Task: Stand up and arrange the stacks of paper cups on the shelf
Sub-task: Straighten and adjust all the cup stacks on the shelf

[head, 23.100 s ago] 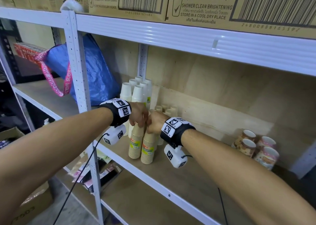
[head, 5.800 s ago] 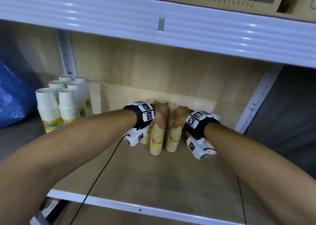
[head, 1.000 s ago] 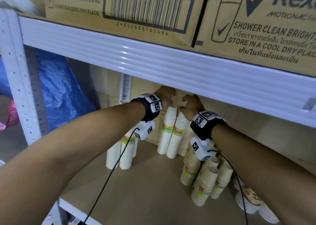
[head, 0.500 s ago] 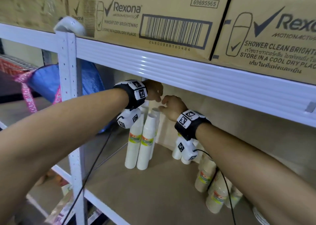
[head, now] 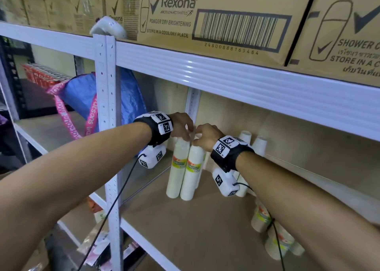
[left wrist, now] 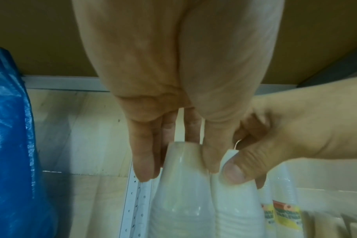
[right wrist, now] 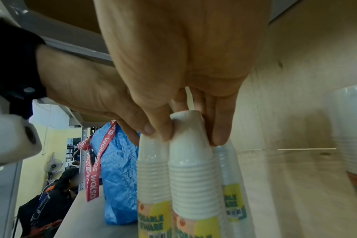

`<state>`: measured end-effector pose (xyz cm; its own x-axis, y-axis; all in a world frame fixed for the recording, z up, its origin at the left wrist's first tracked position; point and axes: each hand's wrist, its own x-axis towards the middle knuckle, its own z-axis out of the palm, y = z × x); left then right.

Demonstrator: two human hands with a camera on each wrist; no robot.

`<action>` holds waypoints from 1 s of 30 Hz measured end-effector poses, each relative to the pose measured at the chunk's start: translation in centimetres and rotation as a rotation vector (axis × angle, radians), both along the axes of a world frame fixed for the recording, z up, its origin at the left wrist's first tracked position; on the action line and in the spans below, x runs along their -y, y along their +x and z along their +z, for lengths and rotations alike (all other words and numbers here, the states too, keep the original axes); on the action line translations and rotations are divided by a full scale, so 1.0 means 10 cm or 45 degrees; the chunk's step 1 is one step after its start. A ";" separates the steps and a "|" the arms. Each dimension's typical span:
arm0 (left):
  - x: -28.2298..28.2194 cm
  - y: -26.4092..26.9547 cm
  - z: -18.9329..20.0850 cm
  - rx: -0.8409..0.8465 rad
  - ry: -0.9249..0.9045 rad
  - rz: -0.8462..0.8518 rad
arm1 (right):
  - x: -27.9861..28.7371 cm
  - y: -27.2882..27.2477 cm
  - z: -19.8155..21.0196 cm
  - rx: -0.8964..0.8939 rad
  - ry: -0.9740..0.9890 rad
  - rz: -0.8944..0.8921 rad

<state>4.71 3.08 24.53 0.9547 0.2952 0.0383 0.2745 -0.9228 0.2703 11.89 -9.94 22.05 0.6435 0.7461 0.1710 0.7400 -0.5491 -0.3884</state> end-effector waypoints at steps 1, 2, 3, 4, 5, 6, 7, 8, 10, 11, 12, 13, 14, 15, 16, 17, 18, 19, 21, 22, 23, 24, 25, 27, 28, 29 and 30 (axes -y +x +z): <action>0.00 0.01 -0.03 -0.003 -0.005 -0.013 | 0.00 0.00 -0.01 -0.004 0.007 0.009; 0.00 0.00 -0.06 0.003 -0.011 -0.022 | 0.00 -0.01 -0.01 -0.001 0.010 0.014; 0.00 0.00 -0.07 0.011 -0.016 -0.025 | 0.00 -0.01 0.00 0.010 0.008 0.017; -0.01 0.01 -0.08 0.014 -0.029 -0.023 | 0.00 -0.01 0.00 0.013 0.004 0.016; -0.01 0.01 -0.09 0.013 -0.046 -0.021 | 0.00 -0.01 0.00 0.011 0.003 0.016; -0.01 0.01 -0.08 0.008 -0.062 -0.021 | 0.00 0.00 0.01 0.007 0.000 0.019; -0.01 0.01 -0.07 0.003 -0.067 -0.024 | 0.01 -0.01 0.02 0.006 -0.004 0.024; 0.00 0.01 -0.06 -0.001 -0.070 -0.027 | 0.01 -0.02 0.02 0.005 -0.007 0.023; 0.00 0.01 -0.05 -0.002 -0.088 -0.033 | 0.03 -0.02 0.03 0.001 -0.009 0.021; 0.01 0.01 -0.04 -0.005 -0.095 -0.039 | 0.05 -0.03 0.04 0.003 -0.016 0.021; 0.02 0.01 -0.03 -0.011 -0.097 -0.050 | 0.06 -0.02 0.05 0.005 -0.029 0.017; 0.03 0.01 -0.02 -0.018 -0.094 -0.061 | 0.07 -0.01 0.05 0.006 -0.047 0.014; 0.05 0.02 0.00 -0.026 -0.097 -0.073 | 0.09 0.00 0.07 0.010 -0.062 0.012; 0.07 0.03 0.02 -0.035 -0.106 -0.083 | 0.12 0.01 0.09 0.014 -0.073 0.007; 0.10 0.04 0.04 -0.044 -0.113 -0.094 | 0.15 0.02 0.12 0.017 -0.079 0.005; 0.13 0.06 0.06 -0.055 -0.113 -0.106 | 0.19 0.03 0.15 0.014 -0.085 0.000; 0.18 0.08 0.08 -0.067 -0.113 -0.122 | 0.24 0.04 0.18 0.011 -0.090 -0.007; 0.22 0.10 0.11 -0.080 -0.119 -0.137 | 0.29 0.05 0.21 0.013 -0.097 -0.016; 0.31 0.16 0.15 -0.094 -0.144 -0.168 | 0.39 0.10 0.26 0.026 -0.124 -0.043; 0.35 0.19 0.17 -0.095 -0.148 -0.183 | 0.43 0.12 0.28 0.033 -0.140 -0.059; 0.40 0.23 0.18 -0.097 -0.148 -0.195 | 0.48 0.14 0.30 0.036 -0.154 -0.077; 0.44 0.27 0.20 -0.100 -0.150 -0.208 | 0.53 0.17 0.31 0.032 -0.156 -0.097; 0.49 0.31 0.21 -0.106 -0.145 -0.220 | 0.58 0.19 0.32 0.022 -0.147 -0.118; 0.59 0.39 0.23 -0.109 -0.116 -0.253 | 0.69 0.26 0.33 0.004 -0.119 -0.157; 0.64 0.43 0.24 -0.101 -0.108 -0.270 | 0.74 0.29 0.33 0.003 -0.115 -0.176; 0.69 0.48 0.24 -0.089 -0.111 -0.285 | 0.79 0.32 0.33 0.006 -0.117 -0.191; 0.73 0.52 0.23 -0.073 -0.122 -0.304 | 0.84 0.35 0.33 0.008 -0.121 -0.211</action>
<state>9.92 -4.22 26.87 0.9975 0.0612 -0.0353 0.0697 -0.9342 0.3499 15.35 -18.36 25.35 0.7580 0.6431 0.1091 0.6386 -0.6976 -0.3248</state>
